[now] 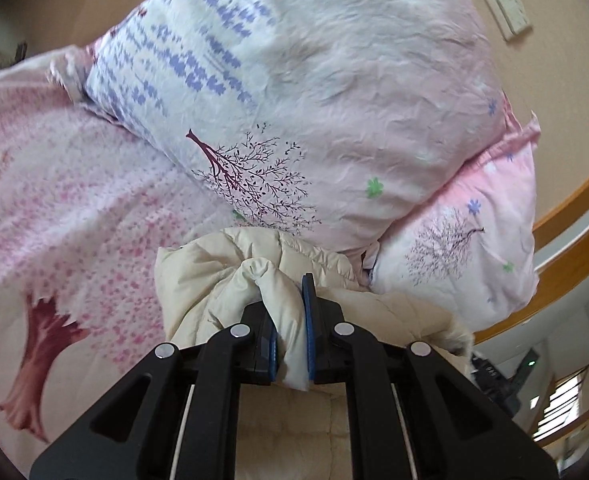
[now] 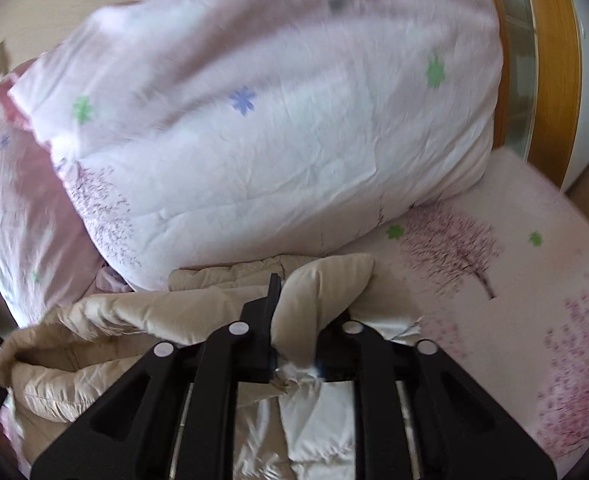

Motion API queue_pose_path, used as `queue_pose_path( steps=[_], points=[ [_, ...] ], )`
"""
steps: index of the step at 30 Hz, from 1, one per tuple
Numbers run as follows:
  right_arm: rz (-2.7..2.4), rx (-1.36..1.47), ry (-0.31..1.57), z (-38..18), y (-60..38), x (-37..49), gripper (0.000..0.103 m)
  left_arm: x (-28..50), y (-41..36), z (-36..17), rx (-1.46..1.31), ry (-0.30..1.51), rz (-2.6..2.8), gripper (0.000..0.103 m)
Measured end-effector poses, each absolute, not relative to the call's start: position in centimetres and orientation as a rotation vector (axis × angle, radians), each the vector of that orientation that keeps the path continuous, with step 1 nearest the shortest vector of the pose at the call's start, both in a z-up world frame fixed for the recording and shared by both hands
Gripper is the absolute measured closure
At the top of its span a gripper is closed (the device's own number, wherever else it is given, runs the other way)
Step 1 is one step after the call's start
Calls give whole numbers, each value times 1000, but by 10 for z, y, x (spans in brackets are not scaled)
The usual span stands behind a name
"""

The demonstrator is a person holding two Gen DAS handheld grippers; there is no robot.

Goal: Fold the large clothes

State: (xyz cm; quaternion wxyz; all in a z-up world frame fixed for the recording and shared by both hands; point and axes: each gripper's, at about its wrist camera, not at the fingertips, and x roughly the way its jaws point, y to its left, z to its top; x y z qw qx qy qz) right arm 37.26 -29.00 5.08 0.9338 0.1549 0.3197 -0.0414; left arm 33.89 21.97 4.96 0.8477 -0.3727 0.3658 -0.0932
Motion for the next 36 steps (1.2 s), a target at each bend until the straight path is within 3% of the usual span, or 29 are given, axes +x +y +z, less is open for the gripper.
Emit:
queue_pose_path(
  steps=[1,2,4,8,10,13,15,17,21,22,23,26,31,36],
  points=[
    [-74,357,665,48,-293,379,79,341,222,47,-808,771,-198,94],
    [-69,376,670,47,-296,381,66,343,223,46,-824,770,-202,93],
    [-49,416,673,46,-299,392,53,349,225,45,-850,770,-219,88],
    [-12,434,637,55,-305,395,51,350,232,52,-894,741,-243,69],
    [-14,423,571,65,-315,382,45,343,239,59,-895,697,-250,50],
    [-61,381,559,70,-330,372,44,333,249,69,-855,660,-196,41],
    [-76,367,610,66,-338,372,45,330,254,69,-831,678,-168,41],
    [-68,350,690,56,-340,375,52,328,256,67,-813,698,-149,41],
    [-85,316,793,37,-336,383,55,330,247,60,-736,779,-131,41],
    [-91,313,816,31,-334,385,62,331,241,58,-710,806,-126,41],
    [-89,315,828,28,-333,387,79,333,237,56,-691,820,-122,41],
    [-100,333,836,18,-333,389,91,335,229,52,-643,843,-108,42],
    [-206,309,878,6,-330,391,92,346,216,43,-565,895,-19,51],
    [-268,237,924,-7,-316,396,90,355,211,31,-548,935,56,54]
  ],
)
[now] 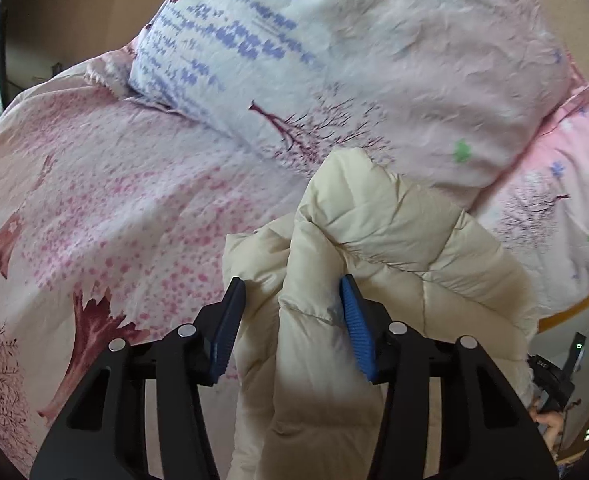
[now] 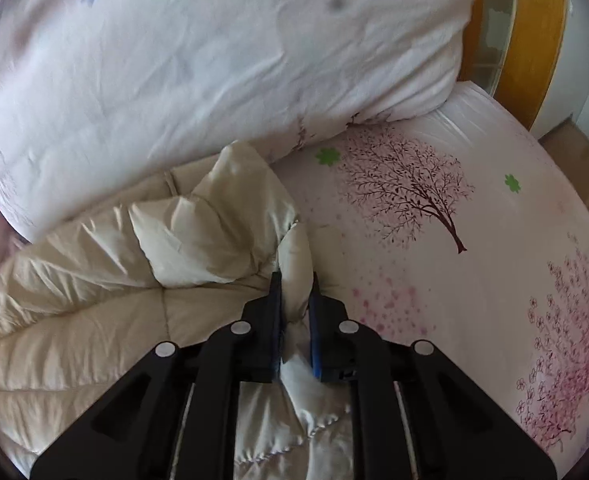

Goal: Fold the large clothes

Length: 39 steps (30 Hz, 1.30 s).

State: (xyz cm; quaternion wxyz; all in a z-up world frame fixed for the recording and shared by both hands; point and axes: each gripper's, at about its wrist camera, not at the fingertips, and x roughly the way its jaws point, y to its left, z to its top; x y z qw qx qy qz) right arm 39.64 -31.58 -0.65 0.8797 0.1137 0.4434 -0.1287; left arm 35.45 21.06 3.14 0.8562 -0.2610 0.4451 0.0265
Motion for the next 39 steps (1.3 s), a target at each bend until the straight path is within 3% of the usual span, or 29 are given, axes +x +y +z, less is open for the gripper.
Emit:
queue_pose_path(
  steps=[7,10,14,21,34,36,38,39],
  points=[
    [-254,297,883,-2,-324,385,94,350,205,21,-534,938,101,64],
    [-254,286,908,-7,-323,392,92,349,204,19,-527,932,144,64],
    [-193,318,846,7,-327,374,80,337,208,27,-548,917,104,64],
    [-42,346,738,33,-328,315,79,289,204,70,-476,787,22,58],
    [-75,362,931,-25,-325,336,81,302,175,23,-403,949,38,56],
    [-55,399,927,-20,-330,330,75,296,179,27,-442,942,24,56],
    [-10,502,887,-12,-343,309,51,280,186,34,-517,920,-27,56],
    [-2,545,854,-7,-350,295,47,272,188,37,-535,909,-42,56]
  ],
)
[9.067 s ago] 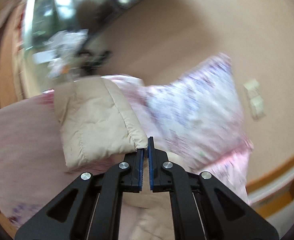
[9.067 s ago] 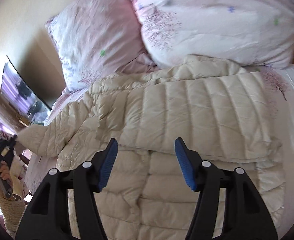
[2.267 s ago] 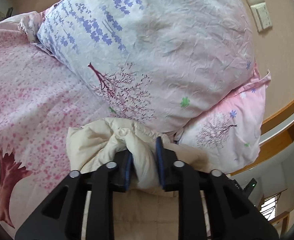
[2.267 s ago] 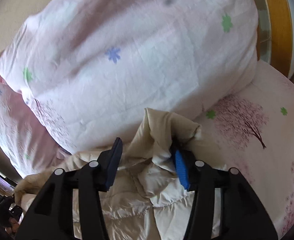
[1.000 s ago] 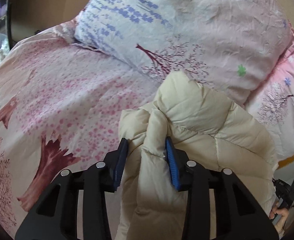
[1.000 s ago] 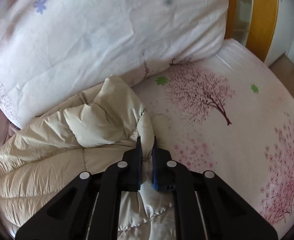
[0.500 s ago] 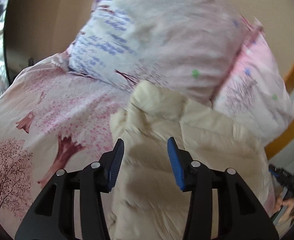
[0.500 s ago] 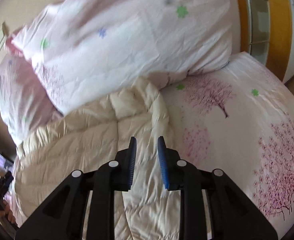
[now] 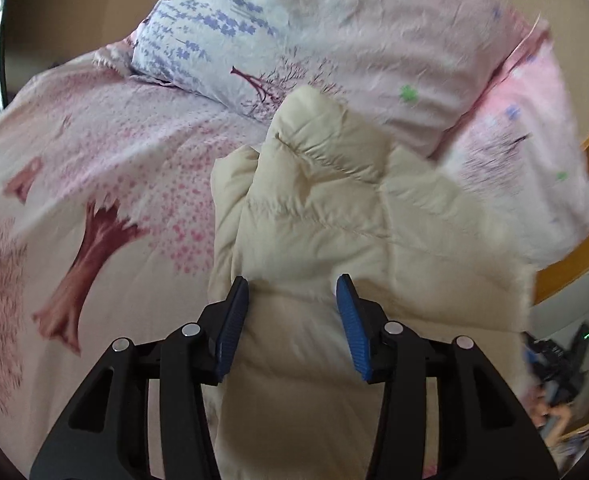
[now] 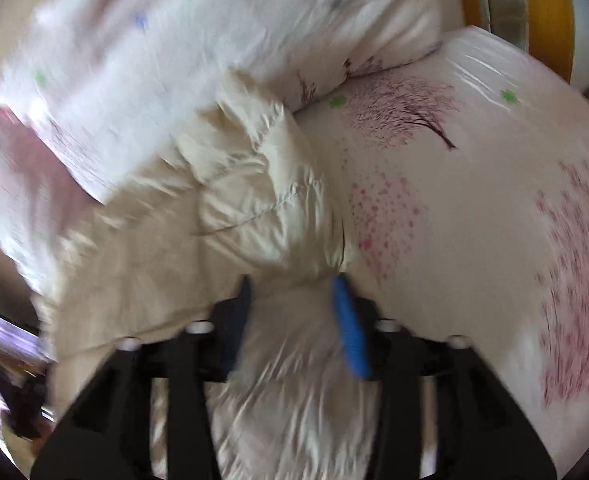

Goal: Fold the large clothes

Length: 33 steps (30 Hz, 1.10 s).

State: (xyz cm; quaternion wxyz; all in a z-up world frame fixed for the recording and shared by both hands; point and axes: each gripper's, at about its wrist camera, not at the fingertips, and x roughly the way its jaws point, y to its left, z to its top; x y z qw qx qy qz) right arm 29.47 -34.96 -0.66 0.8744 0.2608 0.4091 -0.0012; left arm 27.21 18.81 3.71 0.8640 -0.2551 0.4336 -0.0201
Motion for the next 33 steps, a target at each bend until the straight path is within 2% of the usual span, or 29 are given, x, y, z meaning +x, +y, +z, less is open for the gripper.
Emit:
queue_pose_path(
  steps=[2,4,10,17,27,31,33],
  points=[
    [-13,598,808,1,-359,270,39,248,195,45,-583,878,-79,49],
    [-25,688,786,0,-372,242,36,222,199,49,-630,857,-107,39],
    [39,946,860,-35,-387,210,36,169,186,46,-711,891,-163,34],
    [90,1027,893,-49,-375,217,36,149,166,28,-821,935,-171,34],
    [54,1060,844,-54,-372,224,34,174,160,11,-947,931,-60,34],
    [47,1075,819,-57,-374,226,39,179,168,4,-1020,898,-21,35],
    [40,1072,805,-58,-375,227,45,181,172,1,-1066,869,-2,37]
  ],
)
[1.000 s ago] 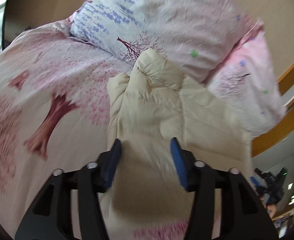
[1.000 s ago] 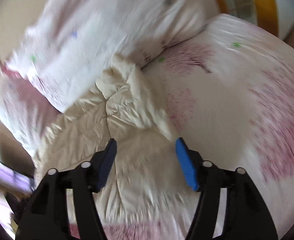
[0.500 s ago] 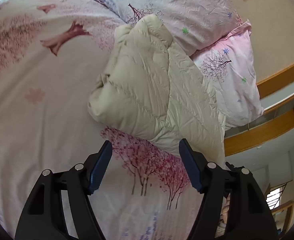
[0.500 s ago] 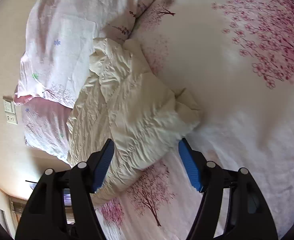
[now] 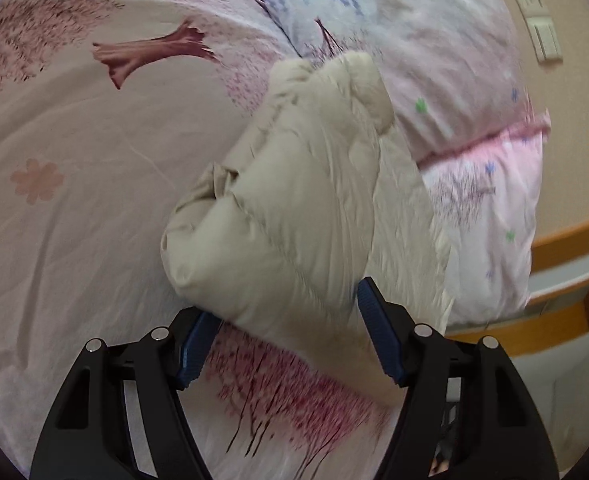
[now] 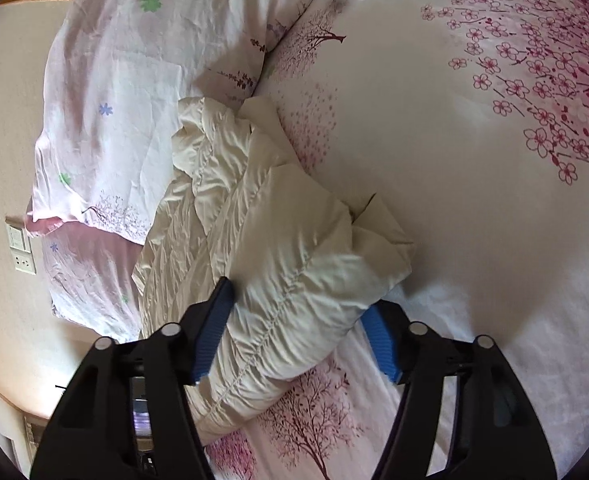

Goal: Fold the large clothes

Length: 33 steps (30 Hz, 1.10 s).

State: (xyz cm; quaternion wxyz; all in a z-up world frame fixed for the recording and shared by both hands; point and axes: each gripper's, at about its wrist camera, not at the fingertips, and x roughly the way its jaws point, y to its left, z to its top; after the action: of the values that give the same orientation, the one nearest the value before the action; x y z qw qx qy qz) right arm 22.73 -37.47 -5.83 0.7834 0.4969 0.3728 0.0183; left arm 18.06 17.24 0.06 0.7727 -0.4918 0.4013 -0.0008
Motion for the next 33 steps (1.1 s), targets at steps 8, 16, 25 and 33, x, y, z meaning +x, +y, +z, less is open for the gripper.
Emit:
queue_pose_path(
  steps=[8,16,25,33],
  points=[
    [112,1002,736,-42,-364,226,87,185,186,-7,-1159,774,-23,81],
    [265,896,717,-10,-336,205,89,155,212,27,-1125,650,-42,89],
    [351,623,830,-21,-286,158,87,76,247,19,-1139,635,38,89],
    [176,492,826,-16,-286,143,53,72,249,6,-1110,664,48,71]
  ],
)
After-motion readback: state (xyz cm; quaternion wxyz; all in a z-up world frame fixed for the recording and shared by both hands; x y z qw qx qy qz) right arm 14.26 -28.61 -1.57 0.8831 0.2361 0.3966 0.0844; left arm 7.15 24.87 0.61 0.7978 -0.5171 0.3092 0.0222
